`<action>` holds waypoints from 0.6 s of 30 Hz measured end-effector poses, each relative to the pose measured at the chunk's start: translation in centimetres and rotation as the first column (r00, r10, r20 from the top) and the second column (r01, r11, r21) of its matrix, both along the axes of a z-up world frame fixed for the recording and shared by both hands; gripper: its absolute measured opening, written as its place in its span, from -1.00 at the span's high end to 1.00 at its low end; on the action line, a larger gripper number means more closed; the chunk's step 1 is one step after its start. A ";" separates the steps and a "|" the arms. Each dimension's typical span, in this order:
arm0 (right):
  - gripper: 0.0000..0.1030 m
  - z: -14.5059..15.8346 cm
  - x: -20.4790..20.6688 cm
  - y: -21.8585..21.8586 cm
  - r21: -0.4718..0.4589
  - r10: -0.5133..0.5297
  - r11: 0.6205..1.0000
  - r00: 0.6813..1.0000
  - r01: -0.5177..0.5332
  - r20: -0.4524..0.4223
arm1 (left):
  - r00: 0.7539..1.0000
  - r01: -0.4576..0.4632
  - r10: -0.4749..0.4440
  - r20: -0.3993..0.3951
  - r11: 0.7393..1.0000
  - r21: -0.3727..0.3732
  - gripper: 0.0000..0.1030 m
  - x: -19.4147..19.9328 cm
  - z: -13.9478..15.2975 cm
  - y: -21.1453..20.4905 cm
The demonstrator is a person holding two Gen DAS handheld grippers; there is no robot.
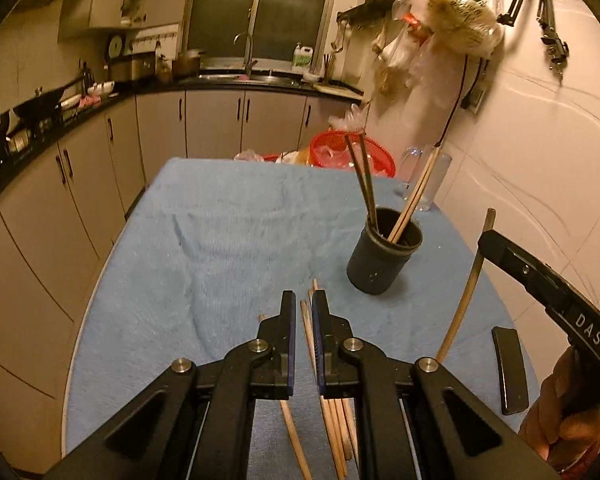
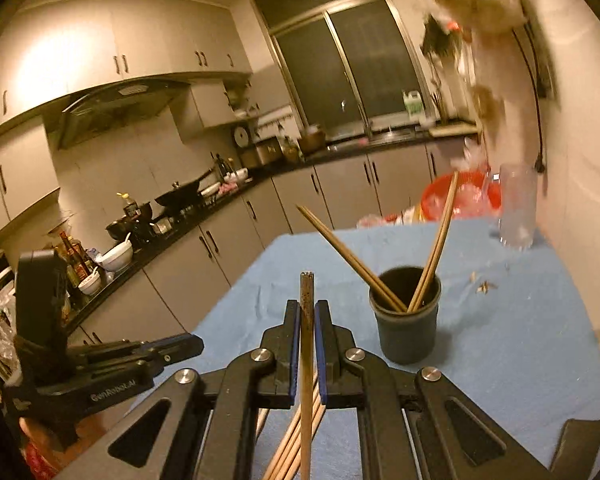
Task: Organize utensils
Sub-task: 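Lower the right tool to the loose chopsticks and grasp one, then grasp a wooden chopstick with the left tool and lift it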
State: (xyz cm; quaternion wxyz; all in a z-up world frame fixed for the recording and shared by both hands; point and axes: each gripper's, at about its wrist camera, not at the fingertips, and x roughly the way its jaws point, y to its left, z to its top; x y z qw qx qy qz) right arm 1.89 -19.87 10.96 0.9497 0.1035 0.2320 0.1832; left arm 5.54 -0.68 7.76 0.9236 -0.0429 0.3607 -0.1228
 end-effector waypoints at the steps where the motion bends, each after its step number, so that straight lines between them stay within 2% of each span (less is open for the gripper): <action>1: 0.85 0.1 -0.2 0.0 0.000 0.003 1.000 1.000 -0.003 0.005 | 1.000 0.002 -0.002 -0.018 1.000 0.002 0.84 0.2 -0.2 0.0; 4: 0.85 0.1 -0.4 -0.4 0.015 0.003 1.000 1.000 -0.003 0.011 | 0.995 -0.011 0.010 -0.104 1.000 -0.003 0.82 1.8 -1.9 0.4; 6: 0.85 0.2 -0.5 -0.8 0.025 0.003 1.000 1.000 -0.003 0.010 | 0.985 -0.029 0.030 -0.171 1.000 0.008 0.73 3.0 -3.2 0.5; 7: 0.85 0.3 -0.5 -1.0 0.036 0.001 0.999 1.000 -0.001 0.009 | 0.975 -0.030 0.029 -0.221 1.000 -0.003 0.72 4.1 -4.5 0.6; 11: 0.85 0.6 -0.8 -1.8 0.054 -0.006 0.999 1.000 0.005 0.019 | 0.941 -0.049 0.050 -0.334 0.999 0.010 0.70 6.8 -8.0 0.6; 12: 0.85 0.7 -0.9 -1.9 0.055 -0.003 0.998 1.000 0.002 0.020 | 0.926 -0.056 0.056 -0.373 0.998 0.012 0.65 7.8 -9.1 0.6; 14: 0.86 1.0 -1.1 -2.2 0.061 -0.007 0.998 1.000 0.005 0.026 | 0.904 -0.084 0.084 -0.419 0.996 0.018 0.65 9.1 -10.7 0.7; 18: 0.85 1.3 -1.5 -2.6 0.065 -0.009 0.998 0.999 0.006 0.039 | 0.880 -0.095 0.101 -0.464 0.995 0.037 0.65 10.8 -12.4 0.0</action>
